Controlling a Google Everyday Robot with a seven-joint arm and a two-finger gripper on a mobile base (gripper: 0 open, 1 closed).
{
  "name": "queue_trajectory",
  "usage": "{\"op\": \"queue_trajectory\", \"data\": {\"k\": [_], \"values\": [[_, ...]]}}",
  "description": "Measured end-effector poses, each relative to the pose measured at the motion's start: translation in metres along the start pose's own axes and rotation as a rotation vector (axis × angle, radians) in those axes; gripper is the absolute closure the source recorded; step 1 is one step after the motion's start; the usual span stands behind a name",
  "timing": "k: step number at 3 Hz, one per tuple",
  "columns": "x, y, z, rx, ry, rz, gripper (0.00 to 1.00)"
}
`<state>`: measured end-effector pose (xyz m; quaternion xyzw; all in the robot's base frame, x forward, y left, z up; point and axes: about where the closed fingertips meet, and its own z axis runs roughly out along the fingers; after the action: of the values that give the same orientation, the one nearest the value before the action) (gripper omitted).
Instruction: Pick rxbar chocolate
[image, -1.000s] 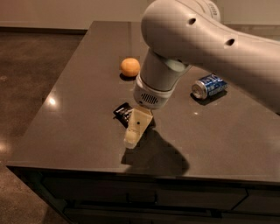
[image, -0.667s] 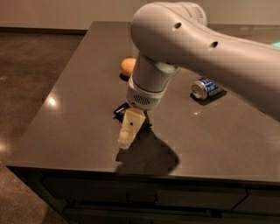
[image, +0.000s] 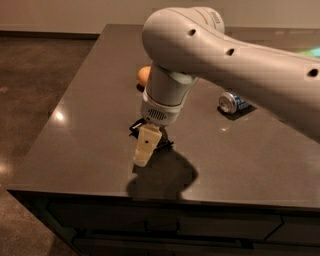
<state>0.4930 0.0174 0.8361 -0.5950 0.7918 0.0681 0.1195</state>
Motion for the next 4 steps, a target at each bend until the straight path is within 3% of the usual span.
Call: {"op": "queue_trajectory", "data": {"k": [3, 4], "values": [[0.009, -0.008, -0.006, -0.015, 0.011, 0.013, 0.85], [0.017, -0.011, -0.010, -0.014, 0.025, 0.021, 1.00]]}}
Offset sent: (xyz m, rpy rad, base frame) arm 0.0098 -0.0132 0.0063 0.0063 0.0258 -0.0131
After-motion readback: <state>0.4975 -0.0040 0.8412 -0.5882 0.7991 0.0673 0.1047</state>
